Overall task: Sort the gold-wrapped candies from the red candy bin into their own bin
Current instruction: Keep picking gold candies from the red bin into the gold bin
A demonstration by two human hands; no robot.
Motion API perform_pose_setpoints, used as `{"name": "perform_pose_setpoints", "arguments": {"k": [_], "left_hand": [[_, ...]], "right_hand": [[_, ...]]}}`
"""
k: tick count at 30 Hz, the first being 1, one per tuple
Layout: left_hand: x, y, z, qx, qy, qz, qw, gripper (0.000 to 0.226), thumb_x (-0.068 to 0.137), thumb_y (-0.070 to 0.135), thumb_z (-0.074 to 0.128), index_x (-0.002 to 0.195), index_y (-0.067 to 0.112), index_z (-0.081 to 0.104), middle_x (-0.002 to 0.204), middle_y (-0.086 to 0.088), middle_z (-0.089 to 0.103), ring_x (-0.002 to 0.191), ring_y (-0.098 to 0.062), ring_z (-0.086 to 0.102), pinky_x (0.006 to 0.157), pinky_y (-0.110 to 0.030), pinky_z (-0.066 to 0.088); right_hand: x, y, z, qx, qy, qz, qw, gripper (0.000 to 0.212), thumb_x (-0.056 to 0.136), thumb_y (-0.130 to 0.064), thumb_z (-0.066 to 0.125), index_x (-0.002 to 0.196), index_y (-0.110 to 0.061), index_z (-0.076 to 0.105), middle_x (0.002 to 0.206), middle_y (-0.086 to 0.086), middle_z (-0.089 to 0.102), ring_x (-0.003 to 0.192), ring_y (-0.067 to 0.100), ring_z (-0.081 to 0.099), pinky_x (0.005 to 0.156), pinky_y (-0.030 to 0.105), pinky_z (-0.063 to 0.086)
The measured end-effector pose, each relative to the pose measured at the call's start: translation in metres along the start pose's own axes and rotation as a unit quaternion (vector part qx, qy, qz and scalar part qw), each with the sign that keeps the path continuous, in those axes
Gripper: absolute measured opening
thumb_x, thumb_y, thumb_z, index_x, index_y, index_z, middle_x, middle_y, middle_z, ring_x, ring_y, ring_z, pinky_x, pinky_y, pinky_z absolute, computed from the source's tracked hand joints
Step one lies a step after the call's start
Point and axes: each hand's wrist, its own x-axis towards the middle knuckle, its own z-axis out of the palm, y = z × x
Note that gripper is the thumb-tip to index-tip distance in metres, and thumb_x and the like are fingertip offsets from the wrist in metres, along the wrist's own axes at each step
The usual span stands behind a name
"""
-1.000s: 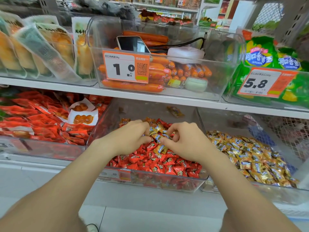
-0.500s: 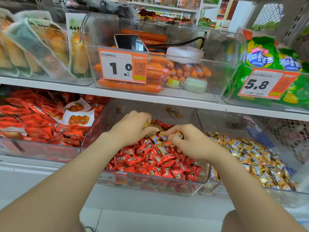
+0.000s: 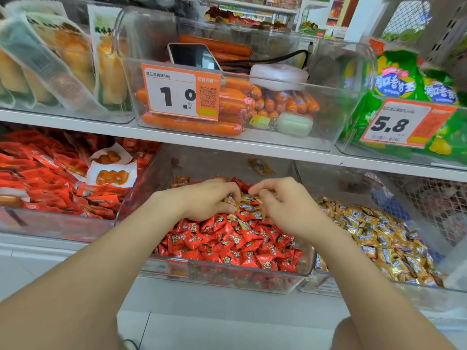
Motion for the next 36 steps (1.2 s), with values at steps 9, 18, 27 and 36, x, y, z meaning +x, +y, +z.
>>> {"name": "perform_pose_setpoints", "arguments": {"k": [9,18,27,36], "left_hand": [[-0.015,0.002,-0.001,-0.063,0.095,-0.021,0.993,0.015,0.106,0.032,0.059,0.119,0.027,0.054,0.096,0.011,0.059,0.09,-0.01,0.059,0.076,-0.032,0.04],[-0.036,0.007,-0.016,-0.124,0.204,-0.011,0.971,0.019,0.103,0.023,0.053,0.115,0.033,0.064,0.068,0.002,0.068,0.056,-0.014,0.06,0.054,-0.03,0.047],[-0.041,0.01,-0.017,-0.002,0.215,-0.109,0.97,0.055,0.1,0.059,0.054,0.067,0.016,0.056,0.063,-0.005,0.06,0.058,-0.021,0.061,0.056,-0.037,0.045],[-0.036,-0.003,-0.017,-0.06,0.177,-0.073,0.98,0.011,0.075,0.037,0.073,0.071,0.032,0.064,0.078,0.003,0.066,0.07,-0.02,0.064,0.065,-0.044,0.058]], "right_hand": [[-0.005,-0.005,0.015,-0.186,-0.016,0.007,0.982,0.047,0.078,-0.07,0.075,0.066,-0.024,0.072,0.064,-0.008,0.064,0.075,0.015,0.065,0.07,0.034,0.056],[-0.001,-0.022,0.009,-0.125,0.0,0.045,0.991,0.034,0.079,-0.044,0.07,0.066,-0.012,0.068,0.053,-0.006,0.055,0.063,0.015,0.058,0.063,0.03,0.052],[0.01,-0.009,0.011,-0.111,0.038,-0.054,0.992,0.021,0.102,-0.026,0.058,0.101,-0.025,0.079,0.073,-0.013,0.072,0.077,0.005,0.066,0.076,0.029,0.054],[0.037,-0.021,0.036,-0.31,-0.085,-0.069,0.944,0.04,0.095,-0.063,0.063,0.108,-0.027,0.076,0.104,0.002,0.067,0.097,0.031,0.067,0.074,0.04,0.051]]}}
